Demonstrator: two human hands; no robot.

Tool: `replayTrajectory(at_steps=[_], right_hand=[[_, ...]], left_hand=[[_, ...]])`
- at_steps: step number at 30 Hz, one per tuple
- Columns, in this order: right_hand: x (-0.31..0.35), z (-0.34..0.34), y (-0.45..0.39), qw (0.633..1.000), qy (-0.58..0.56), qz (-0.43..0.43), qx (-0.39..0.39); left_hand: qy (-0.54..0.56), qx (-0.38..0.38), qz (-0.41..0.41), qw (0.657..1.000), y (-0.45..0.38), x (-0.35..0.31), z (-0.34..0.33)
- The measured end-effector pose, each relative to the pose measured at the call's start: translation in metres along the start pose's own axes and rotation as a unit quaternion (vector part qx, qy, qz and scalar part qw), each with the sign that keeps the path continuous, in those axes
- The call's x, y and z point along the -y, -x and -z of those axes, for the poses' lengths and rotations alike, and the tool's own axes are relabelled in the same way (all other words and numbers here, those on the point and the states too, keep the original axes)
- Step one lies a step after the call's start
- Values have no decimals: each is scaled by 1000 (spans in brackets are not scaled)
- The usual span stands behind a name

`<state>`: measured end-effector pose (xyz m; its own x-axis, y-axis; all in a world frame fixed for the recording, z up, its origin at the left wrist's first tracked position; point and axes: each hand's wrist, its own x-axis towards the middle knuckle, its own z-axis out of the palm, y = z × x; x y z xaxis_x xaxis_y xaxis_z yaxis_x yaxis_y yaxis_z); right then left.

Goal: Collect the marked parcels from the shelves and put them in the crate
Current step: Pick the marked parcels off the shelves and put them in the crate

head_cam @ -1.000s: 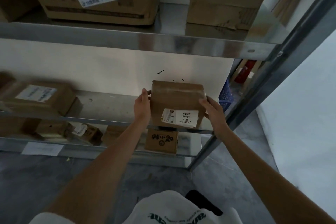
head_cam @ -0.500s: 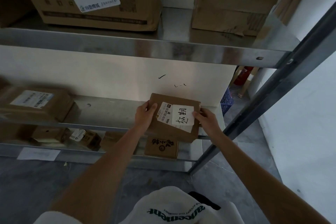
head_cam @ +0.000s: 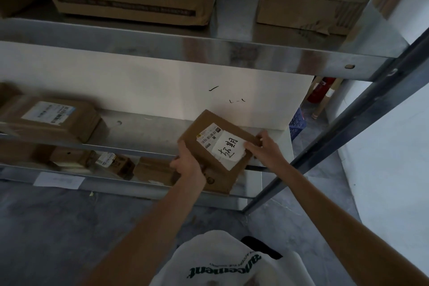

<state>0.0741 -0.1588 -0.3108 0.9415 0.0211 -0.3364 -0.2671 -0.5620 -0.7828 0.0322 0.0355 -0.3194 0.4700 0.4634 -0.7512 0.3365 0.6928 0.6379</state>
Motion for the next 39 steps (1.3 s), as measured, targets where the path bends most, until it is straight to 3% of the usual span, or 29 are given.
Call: replayTrajectory(at_steps=[3,5,9,16,21,32,37,39], right_hand=[[4,-4,14,984,81,-28,157],[5,-18,24,975,83,-18,203],[9,-58,42,988,-87,18,125],[16,-79,89,972,-222,81,9],[18,-69,103,971,-219,94,-23],[19,-16,167,954,-279,103,-41],[-30,-5,222,936,-341,29,-85],[-56,0,245,921,-368,-23,-128]], left_hand=[[-78,107,-126,983,-10,-9,20],[-169,176,-141,959,-21,-13,36],[-223,265,-95,933,-19,-16,61],[-218,294,-223,904,23,-20,73],[-218,327,-259,882,43,-21,72],[-204,324,-211,900,103,7,77],[-259,365,-134,884,137,44,84],[-297,390,-120,863,150,69,76]])
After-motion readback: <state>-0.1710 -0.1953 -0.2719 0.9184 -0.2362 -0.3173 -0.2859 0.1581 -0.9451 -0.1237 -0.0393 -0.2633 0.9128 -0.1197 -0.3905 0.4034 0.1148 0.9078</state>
